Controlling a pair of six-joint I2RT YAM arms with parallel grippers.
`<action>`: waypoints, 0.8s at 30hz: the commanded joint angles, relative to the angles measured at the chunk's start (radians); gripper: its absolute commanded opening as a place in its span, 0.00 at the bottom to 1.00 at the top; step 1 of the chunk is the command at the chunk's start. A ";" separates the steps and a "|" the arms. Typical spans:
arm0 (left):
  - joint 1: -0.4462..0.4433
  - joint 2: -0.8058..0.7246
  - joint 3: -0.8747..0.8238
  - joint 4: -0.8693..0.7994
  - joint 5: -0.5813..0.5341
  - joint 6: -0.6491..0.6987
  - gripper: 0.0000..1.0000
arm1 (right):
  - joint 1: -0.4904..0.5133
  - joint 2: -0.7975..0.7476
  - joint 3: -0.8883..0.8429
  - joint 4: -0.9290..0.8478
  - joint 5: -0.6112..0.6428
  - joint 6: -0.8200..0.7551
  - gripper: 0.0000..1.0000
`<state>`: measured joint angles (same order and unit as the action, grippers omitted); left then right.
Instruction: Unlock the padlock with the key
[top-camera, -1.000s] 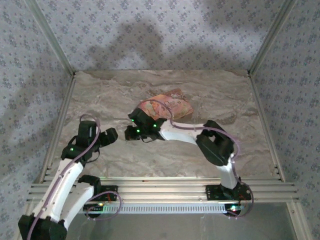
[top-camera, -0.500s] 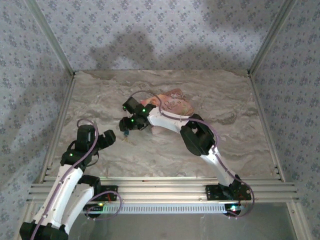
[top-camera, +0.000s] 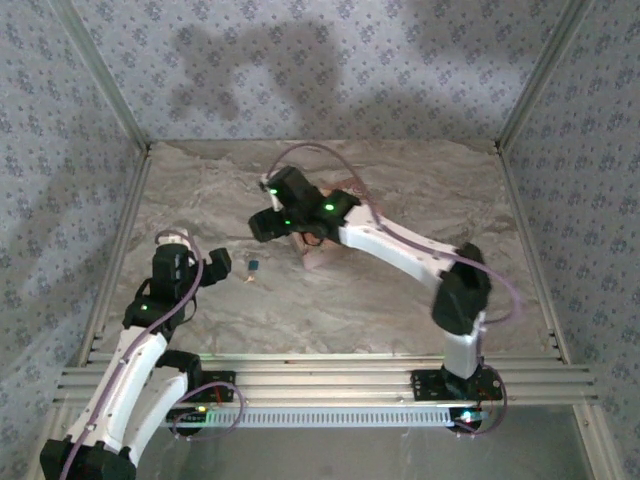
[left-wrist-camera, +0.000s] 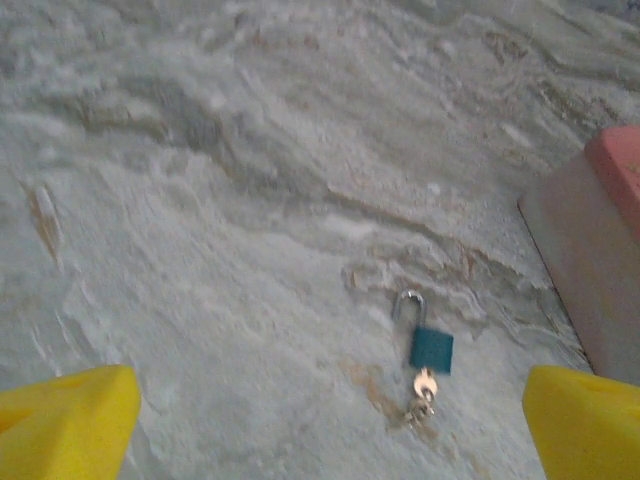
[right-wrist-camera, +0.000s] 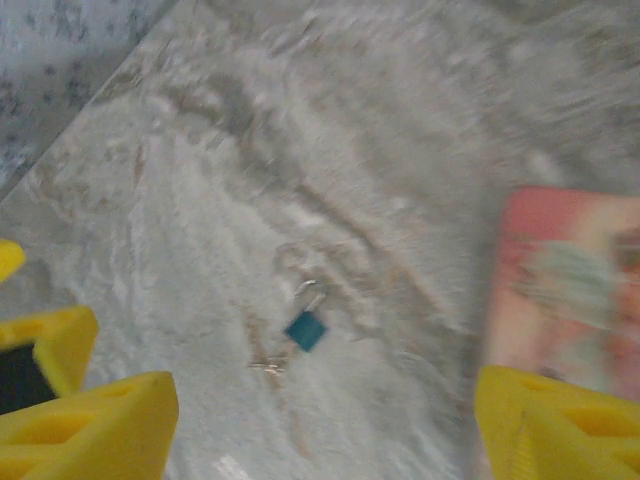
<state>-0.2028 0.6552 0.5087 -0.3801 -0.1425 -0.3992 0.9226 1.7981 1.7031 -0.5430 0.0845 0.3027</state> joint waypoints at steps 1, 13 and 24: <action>0.006 -0.013 -0.030 0.151 -0.110 0.098 0.98 | -0.042 -0.183 -0.196 0.059 0.241 -0.082 0.82; 0.007 0.184 -0.150 0.470 -0.278 0.312 0.98 | -0.436 -0.819 -0.976 0.266 0.487 -0.018 1.00; 0.027 0.452 -0.140 0.675 -0.155 0.403 0.98 | -0.663 -1.035 -1.301 0.550 0.389 -0.239 1.00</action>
<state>-0.1829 1.0737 0.3527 0.1860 -0.3275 -0.0425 0.3019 0.7776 0.4446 -0.1104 0.5034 0.1299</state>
